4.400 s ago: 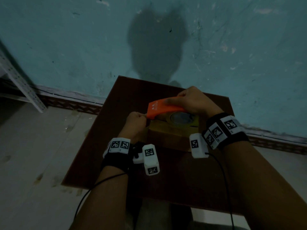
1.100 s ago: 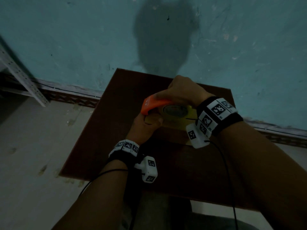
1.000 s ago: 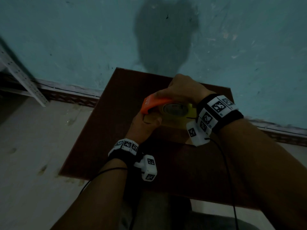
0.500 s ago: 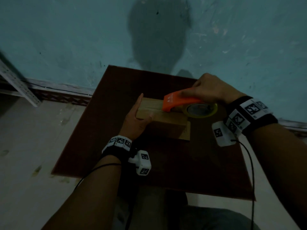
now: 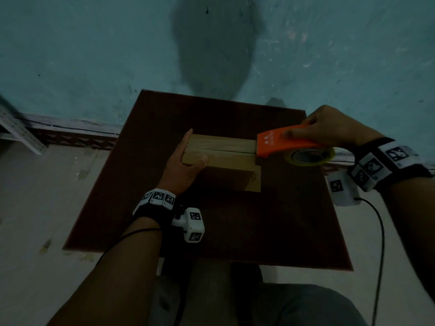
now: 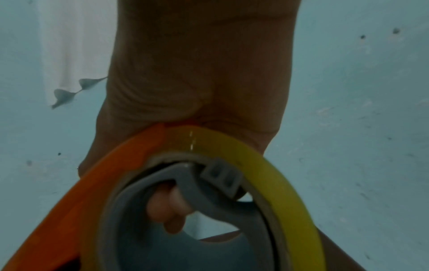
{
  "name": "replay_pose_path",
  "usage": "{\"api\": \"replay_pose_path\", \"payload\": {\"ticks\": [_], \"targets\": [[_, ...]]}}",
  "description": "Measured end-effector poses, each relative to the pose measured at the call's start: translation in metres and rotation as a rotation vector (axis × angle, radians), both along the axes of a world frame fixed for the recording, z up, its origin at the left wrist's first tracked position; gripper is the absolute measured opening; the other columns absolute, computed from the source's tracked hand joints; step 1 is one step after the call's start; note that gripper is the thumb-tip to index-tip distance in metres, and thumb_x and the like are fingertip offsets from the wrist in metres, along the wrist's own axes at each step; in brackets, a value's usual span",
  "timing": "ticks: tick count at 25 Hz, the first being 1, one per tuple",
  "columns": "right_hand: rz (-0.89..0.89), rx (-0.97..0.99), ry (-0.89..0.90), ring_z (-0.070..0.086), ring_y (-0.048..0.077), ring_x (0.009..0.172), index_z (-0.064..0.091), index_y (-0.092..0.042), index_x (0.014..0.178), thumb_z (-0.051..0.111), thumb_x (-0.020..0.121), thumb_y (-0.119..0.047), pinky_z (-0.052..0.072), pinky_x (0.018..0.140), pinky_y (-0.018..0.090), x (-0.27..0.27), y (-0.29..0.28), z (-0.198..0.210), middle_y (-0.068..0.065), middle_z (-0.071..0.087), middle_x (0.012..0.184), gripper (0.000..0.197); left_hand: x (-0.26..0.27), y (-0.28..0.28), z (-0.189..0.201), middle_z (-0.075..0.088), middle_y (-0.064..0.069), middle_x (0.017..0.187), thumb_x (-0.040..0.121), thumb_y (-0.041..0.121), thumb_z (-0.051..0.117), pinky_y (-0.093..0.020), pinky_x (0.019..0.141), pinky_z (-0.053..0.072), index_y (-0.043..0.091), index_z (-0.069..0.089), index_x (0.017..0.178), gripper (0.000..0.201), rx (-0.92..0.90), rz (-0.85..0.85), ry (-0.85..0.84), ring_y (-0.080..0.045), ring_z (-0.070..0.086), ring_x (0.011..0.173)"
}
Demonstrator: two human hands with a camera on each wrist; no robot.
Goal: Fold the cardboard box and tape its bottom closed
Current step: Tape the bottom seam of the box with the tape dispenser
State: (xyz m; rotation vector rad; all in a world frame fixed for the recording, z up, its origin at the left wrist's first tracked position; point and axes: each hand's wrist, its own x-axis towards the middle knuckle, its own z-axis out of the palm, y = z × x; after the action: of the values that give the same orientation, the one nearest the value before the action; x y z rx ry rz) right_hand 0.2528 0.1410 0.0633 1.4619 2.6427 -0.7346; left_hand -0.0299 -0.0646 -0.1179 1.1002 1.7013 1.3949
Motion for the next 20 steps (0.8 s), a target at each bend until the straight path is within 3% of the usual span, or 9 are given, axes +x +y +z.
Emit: {"api": "replay_pose_path", "payload": {"ticks": [3,8,12,15,17,20], "targets": [[-0.053,-0.007,0.022,0.074,0.029,0.070,0.082,-0.009,0.077,0.078,0.089,-0.057,0.055,0.067,0.035,0.021,0.005,0.001,0.015,0.077,0.074,0.049,0.000,0.000,0.004,0.043,-0.003,0.158,0.091,0.045,0.078,-0.002,0.085,0.051,0.037,0.024,0.171,0.097,-0.010,0.000,-0.004,-0.017,0.054,0.134],[-0.055,0.006,-0.068,0.071,0.018,0.067,0.078,-0.020,0.077,0.079,0.088,-0.058,0.048,0.058,0.028,0.020,0.007,-0.014,0.004,0.075,0.074,0.040,0.005,-0.001,0.010,0.046,0.001,0.148,0.099,0.025,0.074,0.000,0.078,0.051,0.030,0.026,0.170,0.085,-0.017,0.009,0.001,0.003,0.056,0.114],[-0.025,0.023,-0.107,0.069,0.018,0.069,0.076,-0.021,0.074,0.077,0.089,-0.060,0.049,0.060,0.030,0.012,0.010,-0.021,0.005,0.074,0.075,0.042,0.000,-0.001,0.011,0.045,-0.002,0.157,0.090,0.044,0.080,-0.004,0.078,0.054,0.035,0.030,0.167,0.092,-0.024,0.012,0.017,-0.005,0.057,0.124],[0.015,0.046,-0.129,0.070,0.018,0.071,0.076,-0.020,0.075,0.076,0.089,-0.061,0.054,0.064,0.032,0.005,0.010,-0.029,0.005,0.074,0.076,0.044,-0.001,0.000,0.014,0.043,-0.001,0.157,0.096,0.032,0.077,-0.009,0.078,0.054,0.035,0.029,0.167,0.085,-0.036,0.018,0.037,-0.007,0.056,0.124],[0.032,0.055,-0.136,0.068,0.016,0.069,0.076,-0.019,0.075,0.076,0.089,-0.061,0.053,0.063,0.030,-0.002,0.011,-0.035,0.006,0.074,0.076,0.045,-0.001,0.001,0.015,0.043,-0.001,0.155,0.097,0.030,0.077,-0.016,0.082,0.053,0.035,0.030,0.167,0.084,-0.035,0.028,0.024,-0.016,0.056,0.128],[0.054,0.063,-0.140,0.065,0.015,0.065,0.076,-0.016,0.074,0.075,0.091,-0.061,0.051,0.062,0.029,-0.013,0.010,-0.041,0.007,0.073,0.075,0.048,-0.004,0.000,0.015,0.042,-0.003,0.157,0.096,0.029,0.077,-0.015,0.080,0.055,0.037,0.031,0.166,0.084,-0.044,0.048,-0.001,-0.020,0.054,0.132]]}}
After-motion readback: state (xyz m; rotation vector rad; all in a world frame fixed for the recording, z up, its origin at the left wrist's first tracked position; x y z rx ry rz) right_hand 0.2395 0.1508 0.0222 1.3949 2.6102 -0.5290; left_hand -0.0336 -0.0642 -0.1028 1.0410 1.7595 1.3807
